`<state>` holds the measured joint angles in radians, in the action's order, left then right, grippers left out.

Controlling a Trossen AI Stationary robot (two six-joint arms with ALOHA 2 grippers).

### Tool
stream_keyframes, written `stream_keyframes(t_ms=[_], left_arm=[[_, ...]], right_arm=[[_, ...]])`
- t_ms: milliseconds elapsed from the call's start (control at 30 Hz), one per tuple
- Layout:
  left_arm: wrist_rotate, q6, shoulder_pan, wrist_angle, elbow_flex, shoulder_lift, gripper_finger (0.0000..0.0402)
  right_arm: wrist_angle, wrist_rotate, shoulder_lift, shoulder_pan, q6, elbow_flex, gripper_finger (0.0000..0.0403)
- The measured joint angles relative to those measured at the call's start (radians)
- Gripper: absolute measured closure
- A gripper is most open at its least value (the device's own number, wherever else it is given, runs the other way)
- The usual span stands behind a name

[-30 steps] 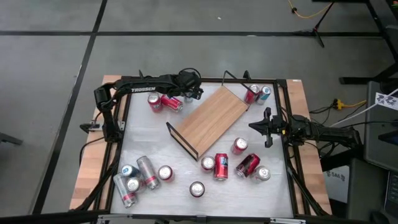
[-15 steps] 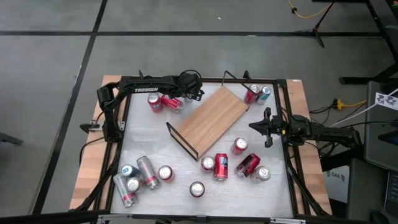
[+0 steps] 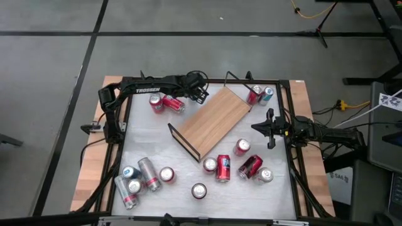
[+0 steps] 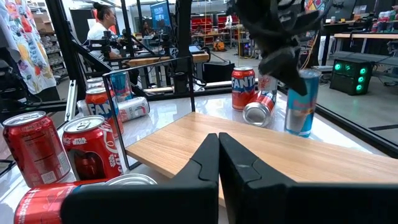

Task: Place canned beverage on shelf
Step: Put the blue soda can on the shelf

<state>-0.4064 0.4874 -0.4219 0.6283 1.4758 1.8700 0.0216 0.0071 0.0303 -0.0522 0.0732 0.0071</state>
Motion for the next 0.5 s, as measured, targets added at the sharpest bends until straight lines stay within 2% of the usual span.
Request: stream_keyframes(t_ms=[500], left_arm=[[0.157,-0.301,-0.05,-0.063,0.297,0.0,0.0201]], right_arm=[[0.0,0.0,0.0,0.0,0.0,0.0,0.0403]])
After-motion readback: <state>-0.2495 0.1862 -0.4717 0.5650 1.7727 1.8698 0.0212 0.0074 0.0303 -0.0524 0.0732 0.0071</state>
